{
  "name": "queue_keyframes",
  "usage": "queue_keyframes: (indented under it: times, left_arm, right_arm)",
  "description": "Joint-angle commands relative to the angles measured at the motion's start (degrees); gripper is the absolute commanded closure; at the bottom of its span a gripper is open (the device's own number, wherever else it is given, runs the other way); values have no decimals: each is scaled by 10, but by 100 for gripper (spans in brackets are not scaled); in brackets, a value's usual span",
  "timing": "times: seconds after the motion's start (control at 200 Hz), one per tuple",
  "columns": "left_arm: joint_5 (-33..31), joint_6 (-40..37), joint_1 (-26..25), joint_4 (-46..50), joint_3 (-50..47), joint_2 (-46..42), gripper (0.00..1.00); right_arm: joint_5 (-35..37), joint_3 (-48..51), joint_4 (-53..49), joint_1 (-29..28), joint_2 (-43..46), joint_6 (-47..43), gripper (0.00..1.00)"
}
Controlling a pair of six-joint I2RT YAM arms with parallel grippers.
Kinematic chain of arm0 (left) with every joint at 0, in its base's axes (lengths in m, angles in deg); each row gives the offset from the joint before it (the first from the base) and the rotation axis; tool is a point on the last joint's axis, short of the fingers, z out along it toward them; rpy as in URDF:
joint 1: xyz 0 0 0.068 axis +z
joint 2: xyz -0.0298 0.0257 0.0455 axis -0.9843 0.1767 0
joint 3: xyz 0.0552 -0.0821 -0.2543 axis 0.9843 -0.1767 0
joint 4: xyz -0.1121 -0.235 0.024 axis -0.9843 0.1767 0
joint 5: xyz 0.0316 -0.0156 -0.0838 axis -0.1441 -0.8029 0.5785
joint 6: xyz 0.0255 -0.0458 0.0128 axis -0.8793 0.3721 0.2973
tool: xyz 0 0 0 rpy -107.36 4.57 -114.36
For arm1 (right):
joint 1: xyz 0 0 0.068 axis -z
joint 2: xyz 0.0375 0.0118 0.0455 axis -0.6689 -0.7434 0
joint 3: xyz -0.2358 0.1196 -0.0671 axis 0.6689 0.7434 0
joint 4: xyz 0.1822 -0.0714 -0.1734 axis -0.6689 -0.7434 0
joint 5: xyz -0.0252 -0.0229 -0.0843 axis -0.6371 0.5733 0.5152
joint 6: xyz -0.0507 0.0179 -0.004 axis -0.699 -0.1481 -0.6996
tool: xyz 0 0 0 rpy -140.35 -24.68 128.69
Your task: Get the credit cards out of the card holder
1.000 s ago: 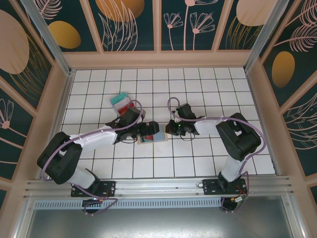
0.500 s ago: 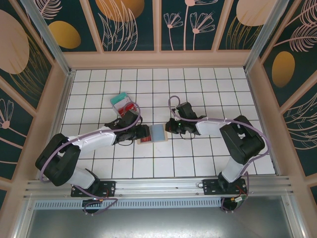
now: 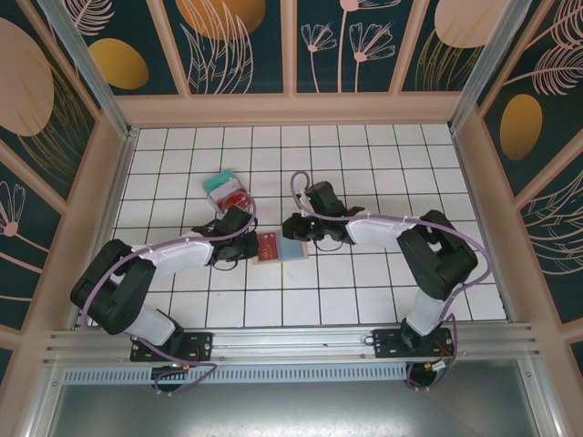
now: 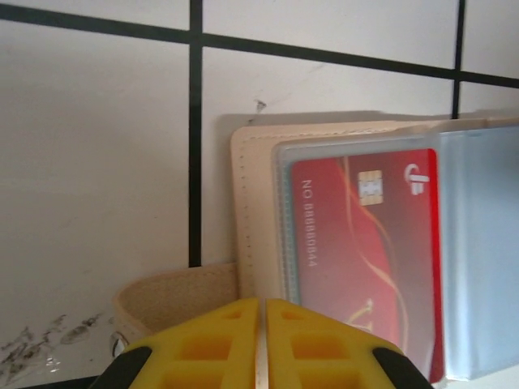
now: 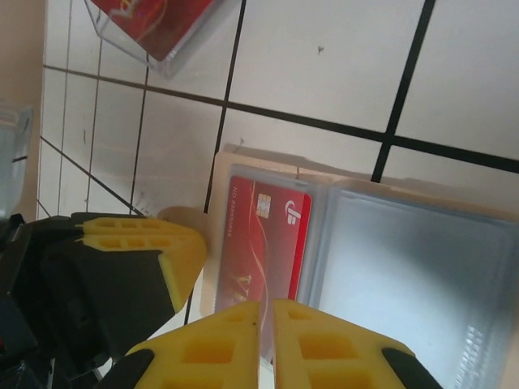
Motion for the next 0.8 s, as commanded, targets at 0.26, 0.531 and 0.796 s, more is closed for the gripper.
queue_keyframes:
  times: [0.26,0.531,0.796]
  left_arm:
    - [31,-12,2,-35,-8,8,88]
    - [33,-13,2,-27,1,-7,87]
    - [51,-6,2,-44,-18,15,87]
  right_arm:
    - [-34,-34,-15,-13,-63,5,87]
    - [-38,-42,-27,-14,-82,1,88]
    - [-43,-44,-29,-15,-89,1,87]
